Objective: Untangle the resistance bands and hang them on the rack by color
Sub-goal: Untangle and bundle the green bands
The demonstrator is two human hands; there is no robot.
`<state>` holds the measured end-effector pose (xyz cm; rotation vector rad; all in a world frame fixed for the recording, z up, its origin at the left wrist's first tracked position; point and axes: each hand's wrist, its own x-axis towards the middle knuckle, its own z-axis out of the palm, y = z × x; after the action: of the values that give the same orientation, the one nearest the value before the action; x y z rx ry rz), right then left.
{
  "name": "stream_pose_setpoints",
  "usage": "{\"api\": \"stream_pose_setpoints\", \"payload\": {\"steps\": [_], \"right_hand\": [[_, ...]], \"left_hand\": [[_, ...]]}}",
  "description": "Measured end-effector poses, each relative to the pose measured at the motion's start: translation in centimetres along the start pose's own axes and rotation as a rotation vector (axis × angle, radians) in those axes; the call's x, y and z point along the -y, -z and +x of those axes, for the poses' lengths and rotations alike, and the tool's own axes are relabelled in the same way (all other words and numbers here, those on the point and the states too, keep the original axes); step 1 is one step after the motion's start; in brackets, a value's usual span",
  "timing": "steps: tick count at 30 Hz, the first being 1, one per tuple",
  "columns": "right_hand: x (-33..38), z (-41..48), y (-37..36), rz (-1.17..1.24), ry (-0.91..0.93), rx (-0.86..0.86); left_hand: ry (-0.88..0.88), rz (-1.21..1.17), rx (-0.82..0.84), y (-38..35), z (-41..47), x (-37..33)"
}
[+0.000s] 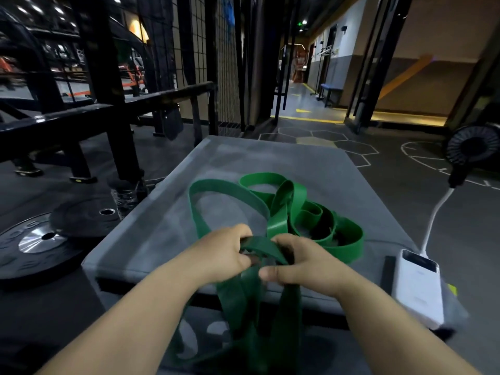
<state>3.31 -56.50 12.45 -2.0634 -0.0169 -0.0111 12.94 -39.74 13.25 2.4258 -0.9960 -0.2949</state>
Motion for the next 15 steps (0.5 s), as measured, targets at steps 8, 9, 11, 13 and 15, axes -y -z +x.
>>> {"api": "stream_pose_setpoints", "payload": {"steps": [8, 9, 11, 13, 15], "right_hand": [[-0.1, 0.5, 0.8, 0.549, -0.12, 0.523], [0.0, 0.6, 0.6, 0.596, -0.088, 0.541], [0.5, 0.8, 0.5, 0.725, 0.004, 0.475], [0.9, 1.2, 1.0, 0.873, 0.13, 0.359], [1.2, 1.5, 2.3, 1.04, 0.244, 0.283]], "left_hand": [[-0.171, -0.288, -0.114, 0.4, 0.0, 0.2], [-0.172, -0.336, -0.128, 0.3, 0.0, 0.3], [-0.15, -0.399, -0.149, -0.1, 0.2, 0.7], [-0.1, -0.334, -0.133, -0.7, 0.5, 1.2], [-0.025, -0.3, -0.05, -1.5, 0.8, 1.5]]}}
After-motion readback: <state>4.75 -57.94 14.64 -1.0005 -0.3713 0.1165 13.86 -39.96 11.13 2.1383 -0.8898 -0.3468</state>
